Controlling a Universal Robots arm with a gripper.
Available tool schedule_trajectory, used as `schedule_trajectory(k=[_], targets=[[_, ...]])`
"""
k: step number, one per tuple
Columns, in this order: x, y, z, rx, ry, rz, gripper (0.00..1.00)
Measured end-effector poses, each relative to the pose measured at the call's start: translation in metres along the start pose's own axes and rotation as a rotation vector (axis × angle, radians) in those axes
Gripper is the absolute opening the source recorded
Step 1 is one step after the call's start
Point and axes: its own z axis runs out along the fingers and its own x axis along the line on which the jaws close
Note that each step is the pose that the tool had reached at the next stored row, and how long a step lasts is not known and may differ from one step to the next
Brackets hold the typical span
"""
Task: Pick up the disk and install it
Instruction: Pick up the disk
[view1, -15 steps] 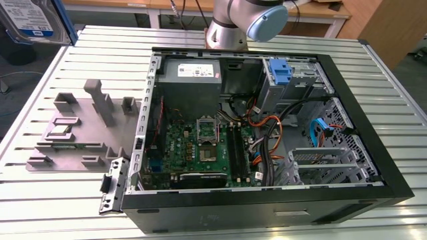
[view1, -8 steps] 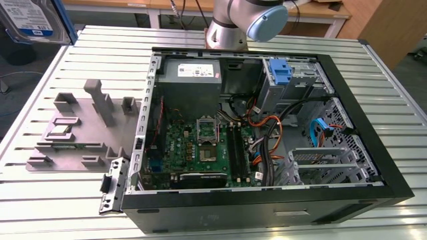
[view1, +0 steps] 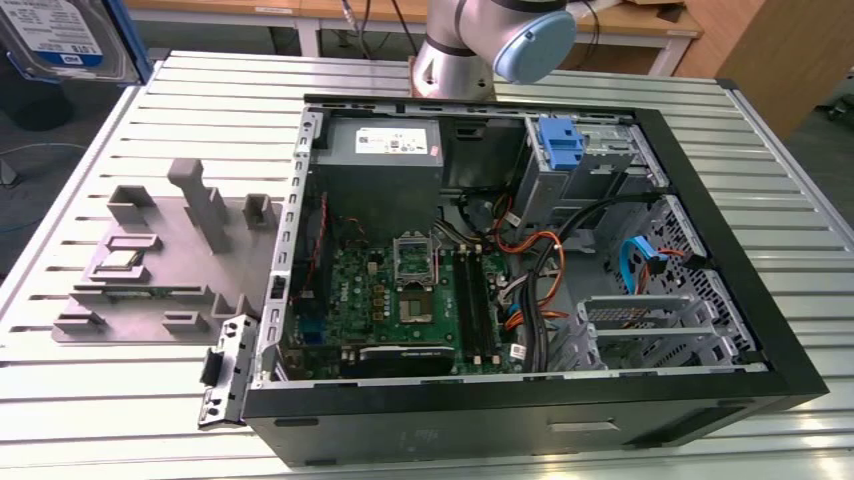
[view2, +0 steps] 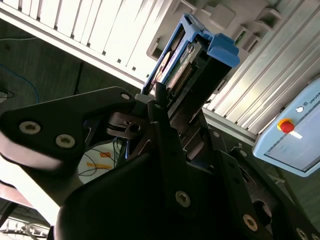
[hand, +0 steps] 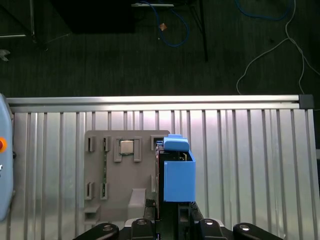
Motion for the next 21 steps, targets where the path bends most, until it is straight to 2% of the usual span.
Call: schedule_trajectory(k=[21], targets=[[-0.0003,0.0004,-0.0059,-0.0001,0.0000,0.000,0.35]])
